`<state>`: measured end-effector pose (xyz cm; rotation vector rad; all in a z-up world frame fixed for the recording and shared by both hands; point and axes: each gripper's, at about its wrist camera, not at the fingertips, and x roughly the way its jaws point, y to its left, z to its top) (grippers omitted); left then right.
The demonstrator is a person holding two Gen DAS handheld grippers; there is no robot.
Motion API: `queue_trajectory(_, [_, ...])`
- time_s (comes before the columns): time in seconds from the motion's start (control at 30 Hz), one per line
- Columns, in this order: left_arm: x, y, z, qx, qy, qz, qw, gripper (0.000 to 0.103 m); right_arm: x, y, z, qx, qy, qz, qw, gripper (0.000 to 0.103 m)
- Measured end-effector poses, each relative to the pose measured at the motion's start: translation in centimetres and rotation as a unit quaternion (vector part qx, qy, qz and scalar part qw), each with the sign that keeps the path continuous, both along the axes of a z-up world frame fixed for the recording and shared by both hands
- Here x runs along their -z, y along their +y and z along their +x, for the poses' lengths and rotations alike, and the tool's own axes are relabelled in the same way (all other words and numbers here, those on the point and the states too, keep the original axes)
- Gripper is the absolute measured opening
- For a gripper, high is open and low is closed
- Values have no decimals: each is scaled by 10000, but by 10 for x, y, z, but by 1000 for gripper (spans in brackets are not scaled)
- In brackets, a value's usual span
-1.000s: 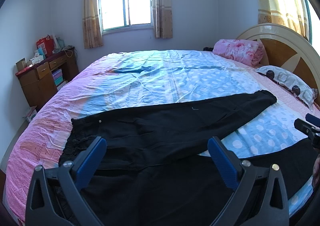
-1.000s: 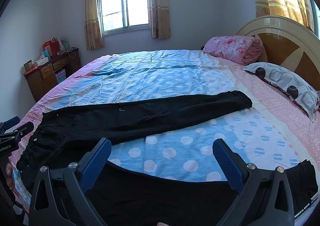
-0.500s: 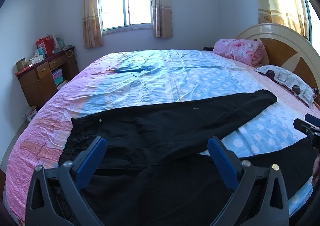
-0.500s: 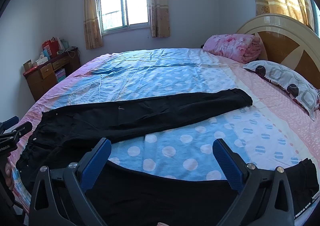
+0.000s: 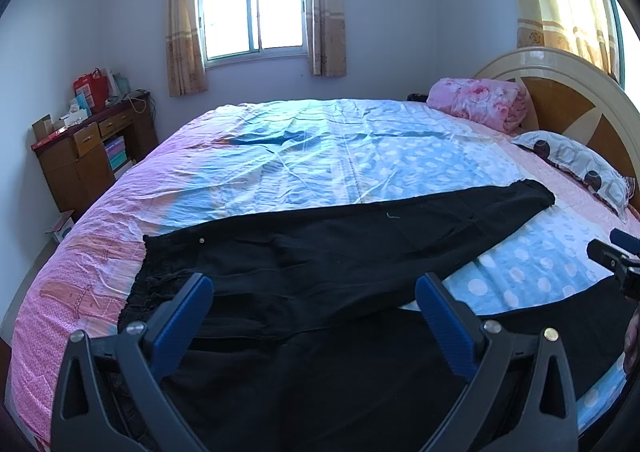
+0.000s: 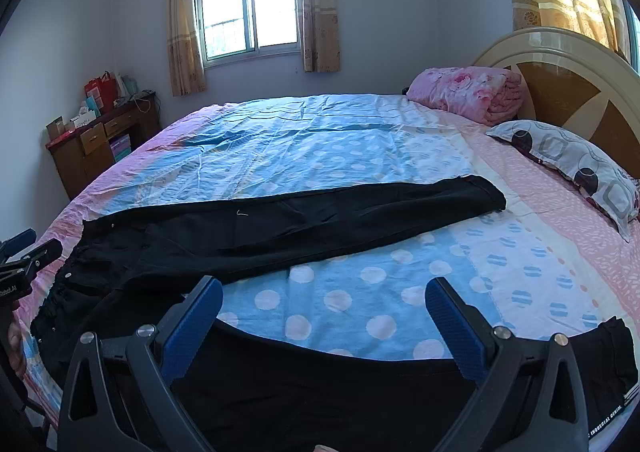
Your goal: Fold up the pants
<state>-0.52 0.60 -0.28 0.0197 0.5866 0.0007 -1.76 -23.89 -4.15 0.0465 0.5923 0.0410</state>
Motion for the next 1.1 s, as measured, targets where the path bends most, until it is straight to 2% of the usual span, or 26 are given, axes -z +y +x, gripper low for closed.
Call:
queue_trajectory(0.53, [4,1,1,1,23,11,10000,103,3,0,1,-10,32,-12,10000,102])
queue_trajectory(1.1, [25,9,21,-16,256,75,9996,103,14,-4,16,8,188,-55,9998,102])
